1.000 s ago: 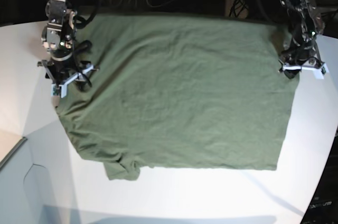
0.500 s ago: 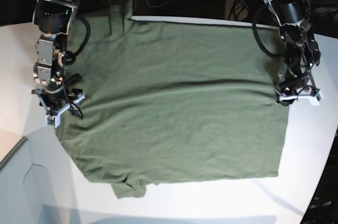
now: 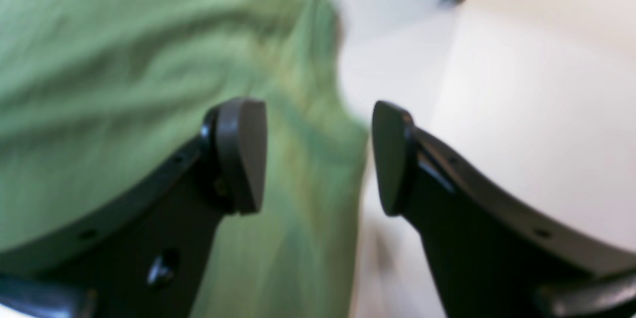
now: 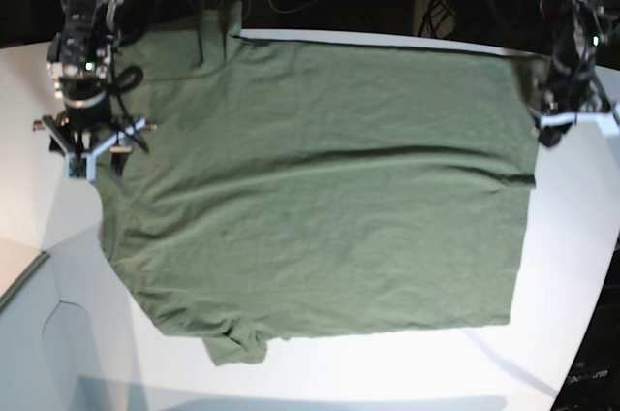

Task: Layout the t-shirt on the table in an organized manner, then fold the t-shirt properly
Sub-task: 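Pull the shoulder edge taut with both grippers, spreading the shirt, then hold the shoulder edge with both grippers and adjust the grip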

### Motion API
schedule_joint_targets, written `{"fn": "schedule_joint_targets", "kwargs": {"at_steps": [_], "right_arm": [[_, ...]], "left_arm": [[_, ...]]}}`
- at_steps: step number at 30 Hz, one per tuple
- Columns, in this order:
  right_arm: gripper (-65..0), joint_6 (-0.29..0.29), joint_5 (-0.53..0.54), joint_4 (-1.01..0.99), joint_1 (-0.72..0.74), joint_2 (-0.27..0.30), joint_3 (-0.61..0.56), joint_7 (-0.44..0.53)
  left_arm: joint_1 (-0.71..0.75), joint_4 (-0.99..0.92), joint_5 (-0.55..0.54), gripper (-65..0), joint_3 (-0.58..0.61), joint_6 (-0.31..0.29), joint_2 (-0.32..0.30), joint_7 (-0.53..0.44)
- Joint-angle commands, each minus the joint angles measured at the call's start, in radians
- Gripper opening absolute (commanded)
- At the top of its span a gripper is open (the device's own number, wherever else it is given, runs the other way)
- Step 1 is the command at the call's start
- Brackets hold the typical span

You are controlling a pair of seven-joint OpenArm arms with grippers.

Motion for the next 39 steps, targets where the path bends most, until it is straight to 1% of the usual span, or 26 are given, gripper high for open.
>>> {"fn": "schedule_joint_targets", "kwargs": {"at_steps": [1, 4, 7, 10, 13, 16, 18, 22, 25, 30, 34, 37, 38, 39], "right_arm": [[-31.3, -0.007, 0.005, 0.037, -0.021, -0.002, 0.005, 0.033], [-31.2, -0.005, 0.005, 0.052, -0.084, -0.022, 0.005, 0.034], [-30.8, -0.005, 0.007, 0.055, -0.129, -0.041, 0.005, 0.034], [-28.5, -0.005, 0.007, 0.055, -0.155, -0.051, 0.005, 0.034], [-27.8, -0.005, 0.007, 0.055, -0.172, -0.057, 0.005, 0.034], [-27.8, -0.005, 0.007, 0.055, -0.195, -0.057, 0.005, 0.034], [-27.8, -0.005, 0.007, 0.055, -0.207, -0.057, 0.006, 0.034], [-27.8, -0.005, 0.007, 0.055, -0.224, -0.057, 0.006, 0.034], [-27.8, -0.005, 0.007, 0.054, -0.229, -0.057, 0.006, 0.036], [-27.8, -0.005, 0.007, 0.055, -0.241, -0.057, 0.008, 0.036], [-27.8, -0.005, 0.007, 0.055, -0.244, -0.057, 0.008, 0.036], [-27.7, -0.005, 0.008, 0.055, -0.264, -0.057, 0.008, 0.034], [-27.7, -0.005, 0.008, 0.055, -0.268, -0.057, 0.008, 0.034], [-27.7, -0.005, 0.008, 0.055, -0.271, -0.061, 0.008, 0.034]], "left_arm": [[0.015, 0.024, -0.033, -41.2, -0.025, -0.022, -0.018, -0.025], [0.065, 0.020, -0.034, -40.7, -0.056, -0.024, -0.012, -0.026], [0.096, 0.020, -0.034, -36.2, -0.053, -0.024, -0.012, -0.026], [0.101, 0.020, -0.031, -35.1, -0.053, -0.024, -0.012, -0.023], [0.096, 0.018, 0.033, -35.1, -0.052, -0.022, -0.007, -0.023], [0.095, 0.010, 0.108, -35.1, -0.052, -0.024, 0.036, -0.023], [0.095, 0.004, 0.154, -35.0, -0.052, -0.024, 0.047, -0.023], [0.095, -0.016, 0.197, -35.0, -0.052, -0.025, 0.077, -0.023], [0.101, -0.019, 0.199, -35.0, -0.048, -0.025, 0.079, -0.023], [0.114, -0.019, 0.199, -35.1, -0.007, -0.025, 0.071, -0.026], [0.118, -0.020, 0.200, -35.2, -0.005, -0.025, 0.070, -0.023], [0.118, -0.059, 0.200, -35.4, -0.007, -0.025, 0.070, -0.023], [0.118, -0.068, 0.200, -35.7, -0.007, -0.025, 0.068, -0.023], [0.118, -0.076, 0.200, -37.5, -0.007, -0.025, 0.065, -0.023]]}}
